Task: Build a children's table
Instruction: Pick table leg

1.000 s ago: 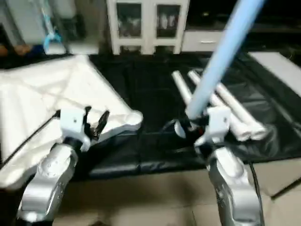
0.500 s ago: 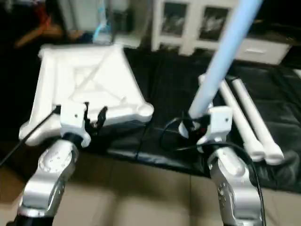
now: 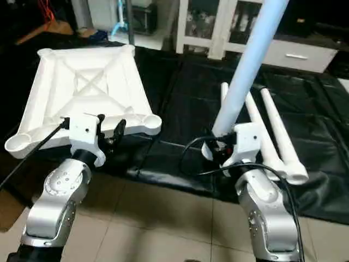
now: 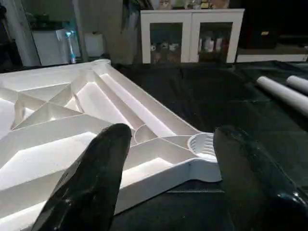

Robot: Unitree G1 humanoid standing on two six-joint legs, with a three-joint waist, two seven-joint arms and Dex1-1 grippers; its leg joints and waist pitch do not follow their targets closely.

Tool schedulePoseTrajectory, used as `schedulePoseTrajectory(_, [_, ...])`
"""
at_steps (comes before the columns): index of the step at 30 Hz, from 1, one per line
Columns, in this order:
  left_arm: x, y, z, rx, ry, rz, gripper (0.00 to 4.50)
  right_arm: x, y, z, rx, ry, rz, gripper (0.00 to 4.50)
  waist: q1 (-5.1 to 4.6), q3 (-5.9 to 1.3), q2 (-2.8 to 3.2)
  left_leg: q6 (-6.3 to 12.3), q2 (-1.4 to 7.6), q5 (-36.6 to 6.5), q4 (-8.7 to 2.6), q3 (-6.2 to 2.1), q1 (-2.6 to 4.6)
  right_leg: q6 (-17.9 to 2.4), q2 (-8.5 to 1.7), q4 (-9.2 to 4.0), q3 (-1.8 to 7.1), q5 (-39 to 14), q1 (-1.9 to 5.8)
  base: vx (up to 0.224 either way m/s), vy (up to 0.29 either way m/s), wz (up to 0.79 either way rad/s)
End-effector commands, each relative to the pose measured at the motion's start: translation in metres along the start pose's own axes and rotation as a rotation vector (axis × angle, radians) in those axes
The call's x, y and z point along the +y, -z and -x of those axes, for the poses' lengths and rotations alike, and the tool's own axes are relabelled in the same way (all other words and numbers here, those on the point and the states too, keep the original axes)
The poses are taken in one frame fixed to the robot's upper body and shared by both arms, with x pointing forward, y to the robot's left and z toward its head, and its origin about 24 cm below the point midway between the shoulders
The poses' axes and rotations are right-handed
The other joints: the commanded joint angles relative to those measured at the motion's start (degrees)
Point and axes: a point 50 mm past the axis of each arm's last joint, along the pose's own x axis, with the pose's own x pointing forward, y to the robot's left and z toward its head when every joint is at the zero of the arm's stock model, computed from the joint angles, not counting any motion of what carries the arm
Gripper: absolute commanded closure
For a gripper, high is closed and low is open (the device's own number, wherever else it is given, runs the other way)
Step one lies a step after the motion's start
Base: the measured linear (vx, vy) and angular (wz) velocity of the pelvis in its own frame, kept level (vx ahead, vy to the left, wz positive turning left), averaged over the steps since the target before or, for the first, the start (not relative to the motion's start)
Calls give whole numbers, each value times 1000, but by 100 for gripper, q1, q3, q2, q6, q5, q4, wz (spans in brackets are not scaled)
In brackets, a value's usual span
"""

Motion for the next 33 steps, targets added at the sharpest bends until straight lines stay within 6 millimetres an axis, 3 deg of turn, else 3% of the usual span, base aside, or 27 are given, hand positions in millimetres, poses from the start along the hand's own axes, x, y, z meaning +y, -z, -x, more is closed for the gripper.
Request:
schedulePoseTrajectory(1, [1,-2,-1,-1,-1,-17,139,2,-8,-1,-24,-27,0,260,-70,-159,15,81,121,-2249,-572,51,112,-628,-168,-624,73,-2781,259,-54,24,1])
schedulePoseTrajectory(2, [1,-3,-1,-3,4,-23,139,2,-7,-1,-20,-37,5,260,-116,-119,17,71,105,-2684,-590,33,196,-498,-146,-712,42,-3296,217,0,0,0])
schedulePoseTrajectory(3, [0,-3,-1,-4,8,-28,139,3,-7,0,-14,-55,20,260,-148,-116,30,89,105,-2858,-605,16,237,-492,-134,-737,8,-3440,228,0,0,0])
schedulePoseTrajectory(4, [0,-3,-1,-2,6,-29,139,3,-6,0,-11,-65,31,260,-176,-129,25,175,101,-2911,-621,9,271,-541,-123,-769,-21,-3423,283,0,0,0])
schedulePoseTrajectory(5, [0,-2,-1,1,7,-28,139,3,-6,0,-9,-69,38,260,-224,-83,29,244,108,-3044,-650,10,324,-614,-113,-818,-58,-3442,278,0,0,0])
schedulePoseTrajectory(6, [0,-2,-1,3,8,-27,139,3,-7,0,-8,-72,43,260,-244,-115,9,287,95,-2940,-655,15,304,-658,-124,-821,-50,-3333,342,0,0,0])
schedulePoseTrajectory(8, [-1,-1,0,5,15,-21,139,2,-7,1,-6,-75,50,260,-248,-170,23,421,93,-2388,-684,59,229,-965,-164,-782,25,-2683,461,0,0,0])
schedulePoseTrajectory(11, [-1,-2,1,0,18,-14,139,0,-7,0,-6,-73,50,260,-284,-192,5,574,93,-2054,-674,111,231,-1337,-158,-739,42,-2199,519,20,4,0])
schedulePoseTrajectory(12, [0,-3,1,-5,12,-6,139,0,-8,0,-8,-73,52,260,-290,-227,4,667,67,-1778,-660,130,188,-1485,-154,-716,66,-1964,619,61,13,1])
schedulePoseTrajectory(15, [2,-4,2,-7,0,4,139,1,-8,-2,-11,-72,52,260,-259,-299,-18,982,-24,-1125,-608,198,188,-1792,-127,-698,102,-1498,788,107,13,1])
schedulePoseTrajectory(16, [3,-4,2,-7,-4,5,139,1,-8,-2,-11,-73,52,260,-240,-299,-18,1147,-51,-897,-614,215,245,-1932,-106,-688,101,-1294,828,101,12,2])
schedulePoseTrajectory(17, [3,-3,2,-7,-7,7,139,1,-7,-2,-11,-72,52,260,-240,-299,-18,1147,-51,-897,-614,215,245,-1932,-106,-688,101,-1294,828,115,11,4])
schedulePoseTrajectory(18, [4,-3,3,-7,-10,11,139,2,-7,-2,-11,-71,52,260,-245,-298,-26,1269,-40,-755,-628,207,290,-2010,-100,-673,79,-1196,855,119,15,4])
schedulePoseTrajectory(20, [5,-3,3,-7,-18,8,139,0,-6,-2,-9,-58,49,260,-225,-339,-21,1586,-104,-127,-593,200,365,-2068,-62,-610,80,-643,922,117,21,5])
schedulePoseTrajectory(21, [5,-3,3,-8,-21,9,139,-1,-5,-2,-9,-52,36,260,-130,-337,-149,2157,-331,304,-425,72,-166,-1843,-132,-689,-16,-411,1258,111,48,34])
schedulePoseTrajectory(22, [5,-3,4,-9,-23,5,139,-1,-6,-2,-11,-53,35,260,-114,-417,-92,2840,-481,781,-158,-1,-427,-1460,-370,-750,-5,-246,1486,111,48,34])
schedulePoseTrajectory(23, [5,-3,4,-9,-23,4,139,-1,-6,-2,-11,-52,35,260,-162,-386,88,3059,-396,1461,-212,-157,-243,-1421,-236,-728,-327,-407,1275,120,61,67])
schedulePoseTrajectory(24, [6,-4,3,-11,-26,2,139,-2,-6,-2,-15,-45,31,260,-255,-378,118,3202,-379,1866,-248,-319,16,-1337,-28,-638,-521,-411,1120,185,-7,73])
schedulePoseTrajectory(25, [6,-3,3,-12,-32,2,139,-2,-7,-2,-23,-40,31,260,-505,-333,179,3914,-171,2234,-349,-1026,883,-761,291,-136,-758,-1015,395,185,-7,73])
schedulePoseTrajectory(26, [7,-3,3,-10,-34,3,139,-3,-7,-2,-25,-29,12,260,-655,-402,195,3879,466,2460,-294,-1353,1535,-183,32,303,-451,-1640,-270,192,-101,47])
schedulePoseTrajectory(27, [7,-2,3,-8,-36,3,139,-4,-8,-3,-25,-21,8,260,-578,-322,91,3637,595,2531,-372,-1393,1356,-28,-109,465,-335,-1354,-314,130,-91,14])
schedulePoseTrajectory(28, [7,-2,3,-6,-36,3,139,-4,-8,-3,-24,-16,7,260,-440,-191,45,3068,474,1755,-566,-1022,1008,12,-178,502,-236,-645,-302,130,-91,14])
schedulePoseTrajectory(29, [7,-2,3,-5,-36,3,139,-5,-7,-3,-21,-15,15,260,-373,-193,-162,2534,118,998,-601,-731,893,-290,-315,-1,17,-32,-94,139,-91,3])
schedulePoseTrajectory(30, [7,-1,3,-5,-36,2,139,-5,-7,-3,-18,-18,24,260,-295,-230,-334,2220,-181,432,-457,-488,792,-255,-357,-305,243,-118,156,158,-85,17])
schedulePoseTrajectory(31, [6,-1,3,-4,-34,2,139,-6,-6,-3,-16,-15,29,260,11,-275,-487,1732,-890,-590,465,-126,157,-789,-731,-738,1068,-1102,1067,158,-85,17])
schedulePoseTrajectory(32, [6,-1,3,-4,-34,2,139,-6,-6,-3,-16,-15,29,260,33,-344,-542,1277,-731,-159,723,-249,-189,-1105,-648,-540,1053,-580,1354,168,-39,22])
schedulePoseTrajectory(33, [5,-2,3,-5,-32,4,139,-7,-7,-3,-18,-8,27,260,72,-339,-445,1090,-731,109,743,-270,-297,-1224,-637,-481,1043,218,1390,91,-18,4])
